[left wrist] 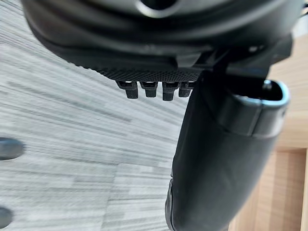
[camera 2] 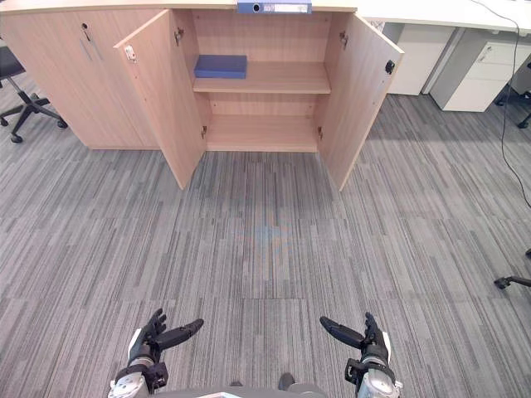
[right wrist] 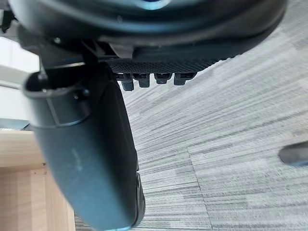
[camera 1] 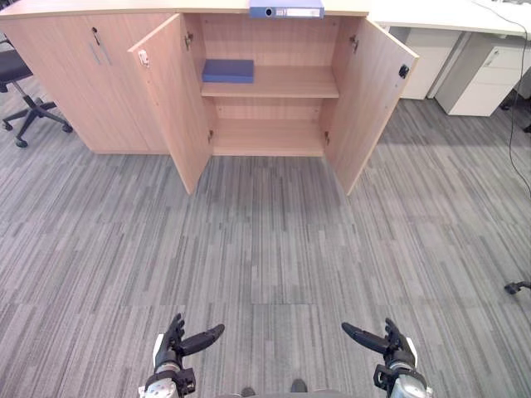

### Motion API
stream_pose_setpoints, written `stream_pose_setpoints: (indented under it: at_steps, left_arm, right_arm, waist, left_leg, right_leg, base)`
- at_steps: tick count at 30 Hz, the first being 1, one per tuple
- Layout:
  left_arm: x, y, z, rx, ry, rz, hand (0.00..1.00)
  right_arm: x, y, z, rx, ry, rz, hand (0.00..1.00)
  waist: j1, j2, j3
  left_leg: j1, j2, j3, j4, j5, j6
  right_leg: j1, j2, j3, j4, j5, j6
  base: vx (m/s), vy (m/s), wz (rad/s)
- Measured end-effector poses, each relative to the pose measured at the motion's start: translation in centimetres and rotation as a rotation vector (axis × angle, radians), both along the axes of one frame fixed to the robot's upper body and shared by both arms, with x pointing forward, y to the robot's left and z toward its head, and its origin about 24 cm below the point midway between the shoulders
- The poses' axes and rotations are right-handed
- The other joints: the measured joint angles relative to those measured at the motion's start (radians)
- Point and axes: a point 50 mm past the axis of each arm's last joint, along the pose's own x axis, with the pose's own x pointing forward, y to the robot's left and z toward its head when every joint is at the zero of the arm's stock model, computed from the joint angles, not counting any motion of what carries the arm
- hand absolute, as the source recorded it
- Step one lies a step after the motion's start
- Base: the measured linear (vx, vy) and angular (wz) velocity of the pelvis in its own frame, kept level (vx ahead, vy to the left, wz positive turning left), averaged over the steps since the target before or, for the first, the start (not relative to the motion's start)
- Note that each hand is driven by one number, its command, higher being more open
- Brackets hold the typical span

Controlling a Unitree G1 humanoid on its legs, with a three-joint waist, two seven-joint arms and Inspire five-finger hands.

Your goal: Walk over to the cabinet, pick up the folder, carry it to the office cabinet, place the folder inside the office cabinet, then close the office cabinet door

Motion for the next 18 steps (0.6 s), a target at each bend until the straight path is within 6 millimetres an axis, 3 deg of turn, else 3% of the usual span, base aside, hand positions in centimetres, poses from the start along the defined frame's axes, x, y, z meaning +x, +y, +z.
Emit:
stream_pose_setpoints:
  at_steps: [11,15,18]
  left_arm:
    - [-0.2,0.6,0.4,0.011,-0.02,0.008,1.0]
    - [0.3,0.6,0.9,0.015,-0.049,0.003,1.0]
    - [0.5,0.5,1.1,0.015,-0.061,0.004,1.0]
  right_arm:
    - [0.6,-1.1,0.8,-0.049,-0.028,0.022,1.0]
    - [2.3,-1.5,1.7,-0.069,-0.075,0.037,1.0]
    - [3.9,-1.5,2.4,-0.076,-0.115,0.049,1.0]
  waist:
    - [-0.002,0.012,0.012]
    - [-0.001,0.021,0.049]
    - [0.003,0.033,0.062]
  left_leg:
    - [0.017,0.001,0.024,0.009,-0.018,-0.029]
    - [-0.005,0.003,0.043,0.049,-0.036,-0.045]
    - [-0.07,0.016,0.085,0.129,-0.089,-0.022]
  right_leg:
    - [0.018,-0.002,0.005,-0.005,0.0,0.0]
    - [0.002,-0.003,0.028,0.009,-0.001,0.001]
    - [-0.043,0.003,0.053,0.022,-0.013,0.009]
  base:
    - [0.04,-0.001,-0.03]
    - [-0.02,-0.024,-0.13]
    - [-0.03,-0.015,-0.28]
